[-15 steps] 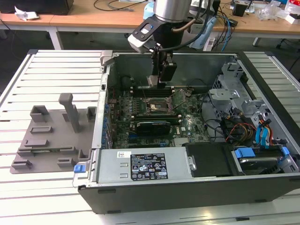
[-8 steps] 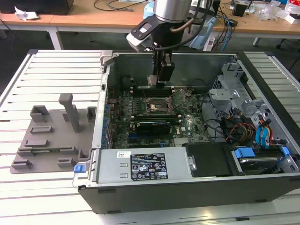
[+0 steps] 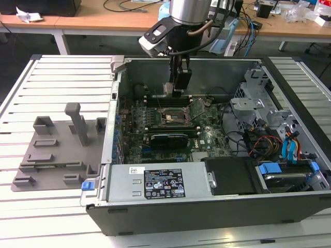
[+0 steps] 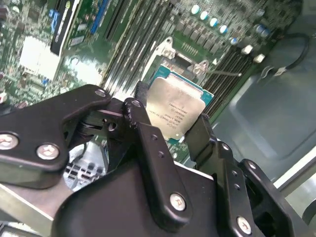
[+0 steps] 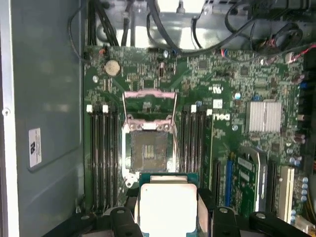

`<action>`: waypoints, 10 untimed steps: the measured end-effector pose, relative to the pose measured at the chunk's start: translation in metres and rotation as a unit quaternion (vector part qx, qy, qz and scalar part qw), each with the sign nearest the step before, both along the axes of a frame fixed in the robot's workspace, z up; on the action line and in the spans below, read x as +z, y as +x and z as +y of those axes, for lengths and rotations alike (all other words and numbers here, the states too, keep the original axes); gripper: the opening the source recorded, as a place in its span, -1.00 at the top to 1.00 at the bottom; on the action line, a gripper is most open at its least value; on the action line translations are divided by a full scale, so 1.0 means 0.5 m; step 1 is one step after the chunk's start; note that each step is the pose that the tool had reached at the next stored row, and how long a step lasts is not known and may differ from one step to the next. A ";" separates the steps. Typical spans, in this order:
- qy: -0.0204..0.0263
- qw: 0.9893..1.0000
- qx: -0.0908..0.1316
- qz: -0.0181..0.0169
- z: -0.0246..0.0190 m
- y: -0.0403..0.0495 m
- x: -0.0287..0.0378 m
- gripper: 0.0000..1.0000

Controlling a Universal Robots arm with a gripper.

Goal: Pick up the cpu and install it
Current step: 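Place the cpu into insertion slot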

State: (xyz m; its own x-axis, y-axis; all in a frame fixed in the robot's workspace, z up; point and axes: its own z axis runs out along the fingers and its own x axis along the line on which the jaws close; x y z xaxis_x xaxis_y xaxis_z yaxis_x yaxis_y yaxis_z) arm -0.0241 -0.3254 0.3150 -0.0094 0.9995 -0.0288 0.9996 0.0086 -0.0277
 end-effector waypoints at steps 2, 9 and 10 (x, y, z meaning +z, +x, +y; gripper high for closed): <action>0.000 1.000 0.000 -0.019 0.0001 0.000 -0.001 -0.09; 0.001 0.999 0.024 -0.025 0.0001 -0.001 0.000 -0.09; 0.001 0.999 0.025 -0.025 0.0000 -0.001 -0.004 -0.09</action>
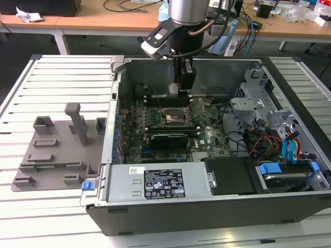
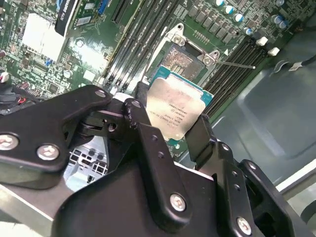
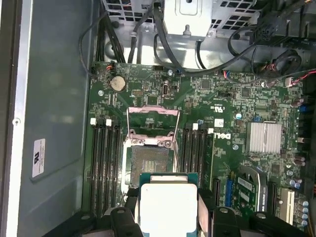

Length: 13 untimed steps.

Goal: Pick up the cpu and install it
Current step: 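Place the cpu into insertion slot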

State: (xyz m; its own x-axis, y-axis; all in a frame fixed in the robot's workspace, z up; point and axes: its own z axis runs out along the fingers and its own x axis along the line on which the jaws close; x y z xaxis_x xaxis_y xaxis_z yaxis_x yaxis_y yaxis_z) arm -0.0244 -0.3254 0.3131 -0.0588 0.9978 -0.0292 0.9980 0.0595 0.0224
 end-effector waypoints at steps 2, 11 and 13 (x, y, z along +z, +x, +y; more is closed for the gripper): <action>0.000 1.000 0.000 0.000 0.0000 0.000 -0.021 -0.09; 0.000 1.000 0.000 0.000 0.0000 0.000 -0.031 -0.09; 0.000 1.000 0.000 0.000 0.0000 0.000 -0.032 -0.09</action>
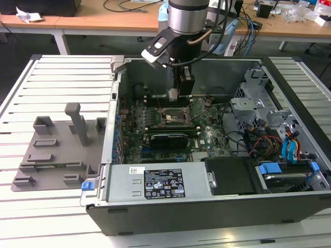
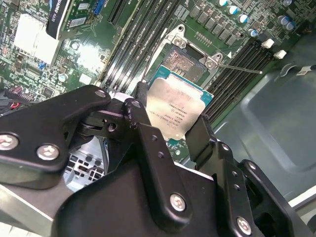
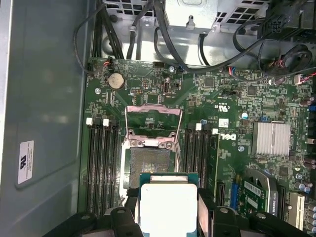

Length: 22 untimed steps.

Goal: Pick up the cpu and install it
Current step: 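Place the cpu into insertion slot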

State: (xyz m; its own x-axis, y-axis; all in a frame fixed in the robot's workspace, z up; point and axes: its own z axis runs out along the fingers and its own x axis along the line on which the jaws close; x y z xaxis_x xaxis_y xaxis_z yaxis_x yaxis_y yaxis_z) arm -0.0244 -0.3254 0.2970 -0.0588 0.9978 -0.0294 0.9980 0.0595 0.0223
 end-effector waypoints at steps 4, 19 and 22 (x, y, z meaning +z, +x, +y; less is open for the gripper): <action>0.000 1.000 0.000 0.000 0.0000 0.000 -0.002 -0.09; 0.000 1.000 0.000 0.000 0.0000 0.000 -0.017 -0.09; 0.000 1.000 0.000 0.000 0.0000 0.000 -0.021 -0.09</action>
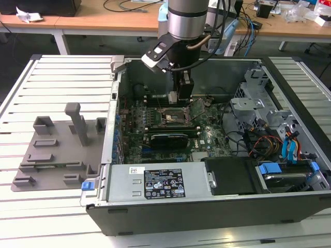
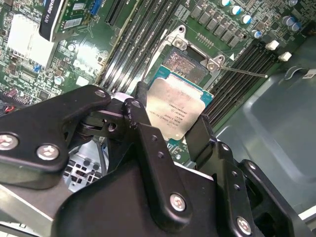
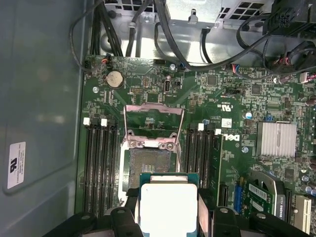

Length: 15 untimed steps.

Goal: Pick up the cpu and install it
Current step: 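Place the cpu into insertion slot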

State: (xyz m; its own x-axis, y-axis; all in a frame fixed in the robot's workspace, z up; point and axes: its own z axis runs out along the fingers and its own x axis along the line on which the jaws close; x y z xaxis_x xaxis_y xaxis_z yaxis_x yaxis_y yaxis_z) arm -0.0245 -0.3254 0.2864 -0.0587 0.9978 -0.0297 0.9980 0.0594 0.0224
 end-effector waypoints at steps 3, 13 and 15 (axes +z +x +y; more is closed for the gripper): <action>0.000 1.000 0.000 0.000 -0.0001 -0.001 -0.003 -0.09; 0.000 1.000 0.000 0.000 0.0000 -0.001 -0.023 -0.09; 0.000 1.000 0.000 0.000 0.0000 -0.001 -0.025 -0.09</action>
